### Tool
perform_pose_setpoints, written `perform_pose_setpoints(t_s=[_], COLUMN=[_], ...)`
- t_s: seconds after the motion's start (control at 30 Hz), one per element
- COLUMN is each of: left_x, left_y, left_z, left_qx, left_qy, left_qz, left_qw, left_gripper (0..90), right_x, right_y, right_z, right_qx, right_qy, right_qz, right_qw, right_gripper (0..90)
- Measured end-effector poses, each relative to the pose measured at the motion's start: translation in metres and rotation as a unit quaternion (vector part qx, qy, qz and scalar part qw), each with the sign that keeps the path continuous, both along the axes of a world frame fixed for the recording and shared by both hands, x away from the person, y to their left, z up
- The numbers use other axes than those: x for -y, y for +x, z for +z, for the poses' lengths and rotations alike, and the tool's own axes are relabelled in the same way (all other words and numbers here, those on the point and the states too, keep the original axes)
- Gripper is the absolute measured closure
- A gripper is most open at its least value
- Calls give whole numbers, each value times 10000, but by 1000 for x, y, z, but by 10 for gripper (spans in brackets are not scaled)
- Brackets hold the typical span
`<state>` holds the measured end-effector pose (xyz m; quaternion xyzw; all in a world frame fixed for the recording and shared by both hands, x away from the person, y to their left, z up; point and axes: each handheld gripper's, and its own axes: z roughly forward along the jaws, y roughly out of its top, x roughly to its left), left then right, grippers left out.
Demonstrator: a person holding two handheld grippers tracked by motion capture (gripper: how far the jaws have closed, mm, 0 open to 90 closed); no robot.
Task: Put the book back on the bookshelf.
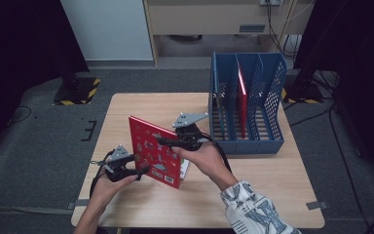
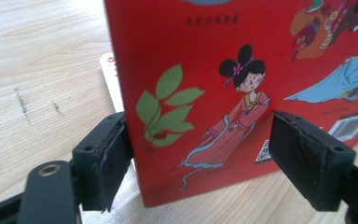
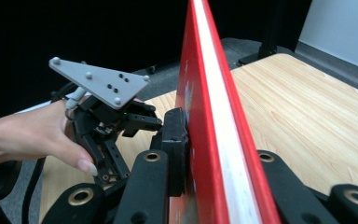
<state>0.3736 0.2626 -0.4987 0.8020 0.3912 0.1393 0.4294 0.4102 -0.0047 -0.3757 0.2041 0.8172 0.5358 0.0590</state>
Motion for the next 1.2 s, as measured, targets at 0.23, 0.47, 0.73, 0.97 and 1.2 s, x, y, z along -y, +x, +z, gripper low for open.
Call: perform_pose_setpoints(t_s=[0.23, 0.47, 0.73, 0.97, 1.2], left_x=[1, 1, -8, -22, -25], left_y=[-1, -1, -1, -3, -3], left_z=[0, 0, 3, 5, 4], left_qx=[2, 4, 71, 91, 82], left_qy=[12, 6, -121, -228, -251], left_qz=[-8, 8, 161, 339, 407], left_qw=[10000, 10000, 9998, 9991, 9988], left_gripper=[208, 208, 187, 179, 175], right_x=[-4, -5, -4, -8, -6], right_y=[-7, -7, -4, -7, -10], right_z=[-2, -16, -17, -13, 8], right_qx=[131, -11, -123, -60, 132], right_qy=[115, 190, 308, 314, 338], right_qz=[92, -2, 29, 11, -39], right_qw=[9998, 9998, 9994, 9995, 9993], right_gripper=[720, 753, 793, 797, 797])
